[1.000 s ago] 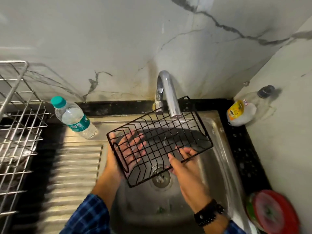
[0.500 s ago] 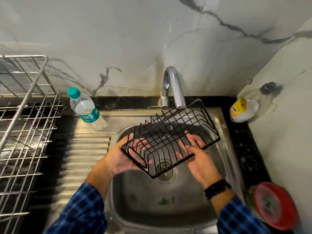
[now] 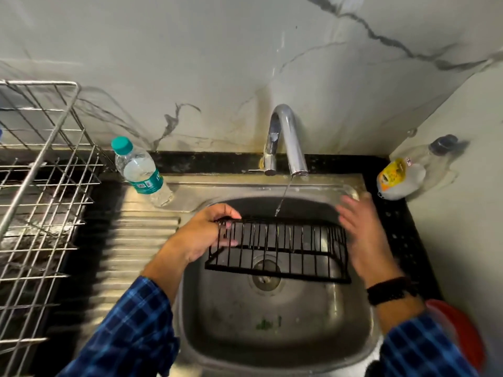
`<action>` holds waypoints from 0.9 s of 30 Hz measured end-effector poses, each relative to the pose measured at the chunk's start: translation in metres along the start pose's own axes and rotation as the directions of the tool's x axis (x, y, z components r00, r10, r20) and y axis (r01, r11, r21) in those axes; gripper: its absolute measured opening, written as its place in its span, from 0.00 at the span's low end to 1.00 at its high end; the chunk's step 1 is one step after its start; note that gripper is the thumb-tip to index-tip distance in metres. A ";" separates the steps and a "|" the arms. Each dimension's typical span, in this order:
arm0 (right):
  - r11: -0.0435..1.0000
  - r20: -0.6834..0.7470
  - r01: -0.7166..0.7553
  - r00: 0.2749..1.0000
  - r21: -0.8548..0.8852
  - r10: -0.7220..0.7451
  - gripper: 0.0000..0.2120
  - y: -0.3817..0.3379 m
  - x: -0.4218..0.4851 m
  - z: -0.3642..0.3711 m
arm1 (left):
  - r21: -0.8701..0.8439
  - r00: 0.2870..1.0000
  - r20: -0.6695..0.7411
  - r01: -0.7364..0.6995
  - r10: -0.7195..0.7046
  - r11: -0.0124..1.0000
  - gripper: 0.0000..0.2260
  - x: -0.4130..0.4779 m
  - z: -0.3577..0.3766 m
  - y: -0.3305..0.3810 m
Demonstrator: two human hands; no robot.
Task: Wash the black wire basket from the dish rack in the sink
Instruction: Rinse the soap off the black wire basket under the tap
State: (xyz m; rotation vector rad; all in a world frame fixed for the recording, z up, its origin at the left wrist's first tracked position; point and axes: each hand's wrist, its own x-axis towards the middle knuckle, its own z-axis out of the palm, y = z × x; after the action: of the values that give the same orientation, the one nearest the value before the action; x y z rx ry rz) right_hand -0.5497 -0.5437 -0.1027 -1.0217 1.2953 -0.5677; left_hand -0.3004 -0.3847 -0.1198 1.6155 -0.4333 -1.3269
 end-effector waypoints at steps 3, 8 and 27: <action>0.928 0.303 -0.090 0.930 -0.362 0.209 0.22 -0.028 -0.008 0.023 | 0.175 0.992 0.026 -0.125 0.122 0.976 0.18 0.006 0.019 0.006; 0.873 0.298 0.232 0.949 -0.429 -0.105 0.12 -0.042 -0.018 0.071 | 0.568 0.888 0.361 -0.451 0.284 0.688 0.22 0.008 0.058 0.014; 0.909 -0.058 0.016 0.997 -0.416 -0.044 0.25 0.013 0.008 0.006 | 0.430 0.658 -0.088 -0.652 0.748 0.624 0.22 -0.002 0.020 -0.006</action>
State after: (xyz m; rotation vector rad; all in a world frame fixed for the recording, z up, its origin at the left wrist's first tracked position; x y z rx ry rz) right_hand -0.5449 -0.5426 -0.1184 -1.3854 1.4987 -0.3544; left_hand -0.3207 -0.3891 -0.1219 1.6148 -1.0812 -0.4196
